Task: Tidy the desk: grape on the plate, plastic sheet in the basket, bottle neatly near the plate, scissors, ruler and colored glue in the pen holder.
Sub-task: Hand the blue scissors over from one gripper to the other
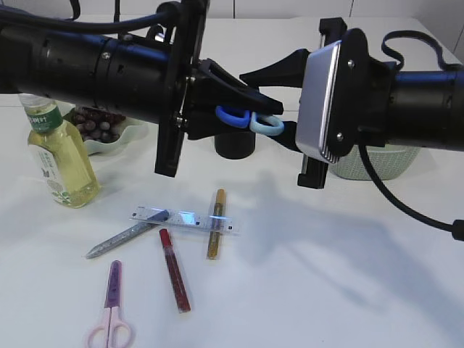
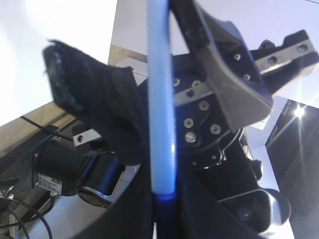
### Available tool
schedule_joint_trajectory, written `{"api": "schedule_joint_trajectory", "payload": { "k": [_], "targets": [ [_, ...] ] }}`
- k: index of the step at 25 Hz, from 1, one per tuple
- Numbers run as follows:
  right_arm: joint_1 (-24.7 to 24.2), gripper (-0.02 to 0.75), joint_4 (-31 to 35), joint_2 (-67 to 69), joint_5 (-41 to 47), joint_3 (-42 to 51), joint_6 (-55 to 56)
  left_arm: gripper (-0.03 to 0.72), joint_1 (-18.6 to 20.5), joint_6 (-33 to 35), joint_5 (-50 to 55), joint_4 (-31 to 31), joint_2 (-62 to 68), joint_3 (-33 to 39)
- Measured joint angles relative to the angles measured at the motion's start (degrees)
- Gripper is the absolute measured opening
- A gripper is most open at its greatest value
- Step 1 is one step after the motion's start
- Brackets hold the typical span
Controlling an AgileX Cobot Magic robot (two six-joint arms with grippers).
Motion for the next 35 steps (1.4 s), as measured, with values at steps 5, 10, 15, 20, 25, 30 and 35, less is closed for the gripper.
{"api": "schedule_joint_trajectory", "payload": {
  "k": [5,10,15,20,25,30,35],
  "targets": [
    [0.00,0.389,0.39,0.43,3.01,0.00,1.90,0.045,0.00,0.33,0.26,0.39,0.12,0.00],
    [0.00,0.389,-0.49,1.24,4.24,0.13,2.24,0.045,0.00,1.75,0.70,-0.93,0.12,-0.10],
    [0.00,0.389,-1.16,1.89,1.64,0.13,2.24,0.044,0.00,2.10,0.70,-1.57,0.12,-0.11],
    [0.00,0.389,2.32,1.89,3.15,0.13,2.12,0.044,0.00,2.24,0.70,-1.72,0.12,-0.11],
    [0.00,0.388,7.84,2.02,6.96,0.13,-0.76,0.044,0.00,2.24,0.70,-2.36,0.12,-0.11],
    [0.00,0.388,9.97,4.02,7.30,0.13,-4.52,0.044,0.00,2.28,0.70,-2.64,0.12,-0.11],
    [0.00,0.389,12.51,6.18,7.54,0.13,-14.68,0.044,0.00,2.28,0.70,-2.76,0.12,-0.11]
  ]
}}
